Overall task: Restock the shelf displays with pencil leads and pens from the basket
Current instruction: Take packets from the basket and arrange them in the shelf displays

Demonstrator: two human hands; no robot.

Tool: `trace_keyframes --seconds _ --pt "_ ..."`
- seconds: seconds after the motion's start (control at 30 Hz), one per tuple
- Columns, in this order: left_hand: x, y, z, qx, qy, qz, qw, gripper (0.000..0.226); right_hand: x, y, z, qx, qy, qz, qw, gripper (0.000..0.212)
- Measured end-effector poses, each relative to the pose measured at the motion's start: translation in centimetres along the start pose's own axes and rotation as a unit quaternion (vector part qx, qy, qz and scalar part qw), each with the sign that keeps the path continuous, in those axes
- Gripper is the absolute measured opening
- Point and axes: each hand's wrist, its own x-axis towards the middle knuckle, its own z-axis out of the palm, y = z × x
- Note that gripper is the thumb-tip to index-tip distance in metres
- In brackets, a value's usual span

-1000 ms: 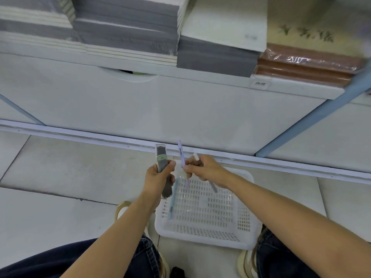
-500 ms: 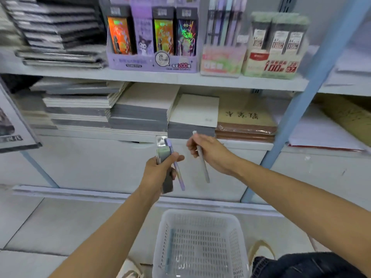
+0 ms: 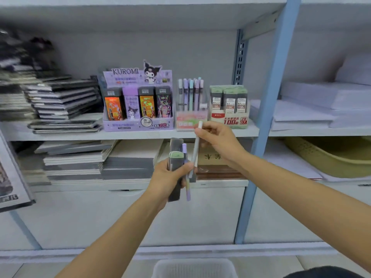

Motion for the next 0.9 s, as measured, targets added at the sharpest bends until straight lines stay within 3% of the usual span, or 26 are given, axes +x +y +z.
trace_keyframes --seconds 0.17,0.3,0.43,0.53,0.9 --pt "1.7 3.6 -0.3 -0.004 0.032 0.02 0.999 0.024 2.2 -3.5 -2.1 0.019 -0.004 -0.025 1.0 0.02" --pt "3.5 6.3 -1.4 0.0 0.054 0.049 0.997 0.028 5.0 -7.7 -3.4 0.036 0.058 -0.106 0.992 0.018" --pt "5.0 8.1 -2.1 -0.001 0.055 0.056 0.997 0.031 8.0 -10.0 -5.0 -0.028 0.132 -0.167 0.977 0.023" --pt "5.7 8.7 -2.0 0.01 0.056 0.059 0.997 0.03 9.9 -9.6 -5.6 -0.086 0.152 -0.166 0.97 0.021" --pt "7.7 8.1 -2.5 0.013 0.062 0.073 0.995 0.036 12.2 -6.5 -4.6 -0.231 0.054 -0.123 0.964 0.017"
